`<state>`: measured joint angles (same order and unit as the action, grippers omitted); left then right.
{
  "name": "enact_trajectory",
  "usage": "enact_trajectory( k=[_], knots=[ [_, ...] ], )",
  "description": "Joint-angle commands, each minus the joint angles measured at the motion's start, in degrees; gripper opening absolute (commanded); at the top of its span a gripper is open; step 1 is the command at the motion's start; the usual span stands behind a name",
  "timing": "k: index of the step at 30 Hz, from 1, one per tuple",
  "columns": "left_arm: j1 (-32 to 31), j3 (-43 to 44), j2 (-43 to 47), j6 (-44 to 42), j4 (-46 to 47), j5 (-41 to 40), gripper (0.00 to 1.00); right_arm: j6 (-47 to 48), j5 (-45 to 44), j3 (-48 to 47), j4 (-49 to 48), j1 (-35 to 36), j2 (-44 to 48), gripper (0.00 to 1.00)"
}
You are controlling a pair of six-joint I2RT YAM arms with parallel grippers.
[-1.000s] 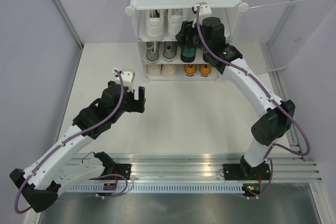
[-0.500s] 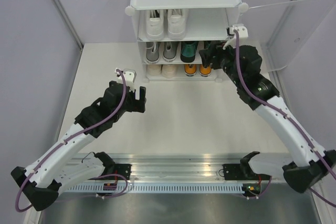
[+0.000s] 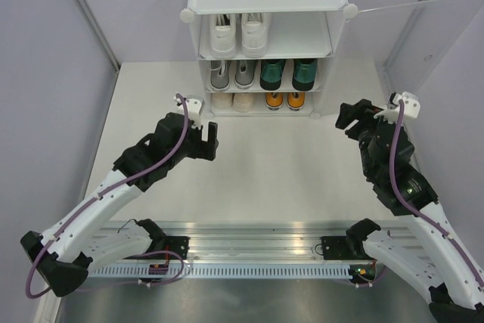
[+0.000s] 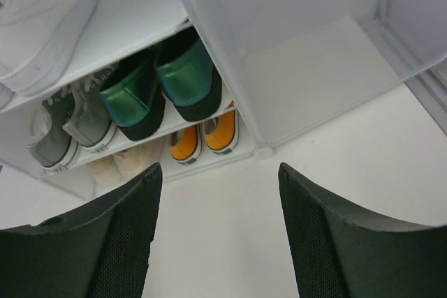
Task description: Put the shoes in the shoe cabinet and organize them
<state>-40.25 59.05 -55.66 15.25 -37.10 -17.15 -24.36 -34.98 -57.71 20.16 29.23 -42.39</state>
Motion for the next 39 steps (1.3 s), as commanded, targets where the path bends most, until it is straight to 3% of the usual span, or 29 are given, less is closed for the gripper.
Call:
enact_trajectory(
  k=[1,11,15,18,21,27,33,35,36,39],
  knots=[
    [0.0,7.0,-1.2,-0.7,3.5,7.5,0.94,-4.8,-1.5,6.9,2.4,-0.1,3.1,0.72],
    [-0.7,34.4,-22.1,-1.2,7.1,19.9,0.93,-9.4,8.0,21.7,1.4,-0.1,11.5,0.72],
    [-0.8,39.1,-27.4,0.1,7.6,24.0,0.92,-7.4,2.8,19.5,-0.5,-0.1,12.1,0.72],
    [-2.8,35.9,-25.9,-3.6,7.2,18.7,0.92,-8.4,-6.5,10.1,2.7,-0.1,7.4,0.73],
    [-3.4,26.8,-20.8,-5.8,6.1,12.4,0.92,-6.5,-11.4,-1.1,4.5,-0.1,-1.4,0.75],
    [-3.3,8.8,-6.2,-5.4,4.9,5.1,0.93,-2.9,-9.1,-24.7,5.7,-5.8,-17.0,0.77],
    [-3.4,-1.9,2.6,-3.8,4.8,2.2,0.93,-6.0,11.7,-49.8,12.8,-23.1,-32.3,0.78],
    [-3.4,-3.7,3.8,-3.0,5.4,2.0,0.93,-9.4,19.5,-56.4,13.9,-32.8,-38.9,0.79],
    [-3.3,-4.2,3.8,-2.9,5.6,2.1,0.93,-9.4,22.3,-58.3,14.3,-32.8,-38.9,0.79],
    [-3.4,-3.9,3.5,-3.0,5.1,3.1,0.93,-15.2,34.1,-62.7,13.6,-41.7,-43.6,0.79]
  ],
)
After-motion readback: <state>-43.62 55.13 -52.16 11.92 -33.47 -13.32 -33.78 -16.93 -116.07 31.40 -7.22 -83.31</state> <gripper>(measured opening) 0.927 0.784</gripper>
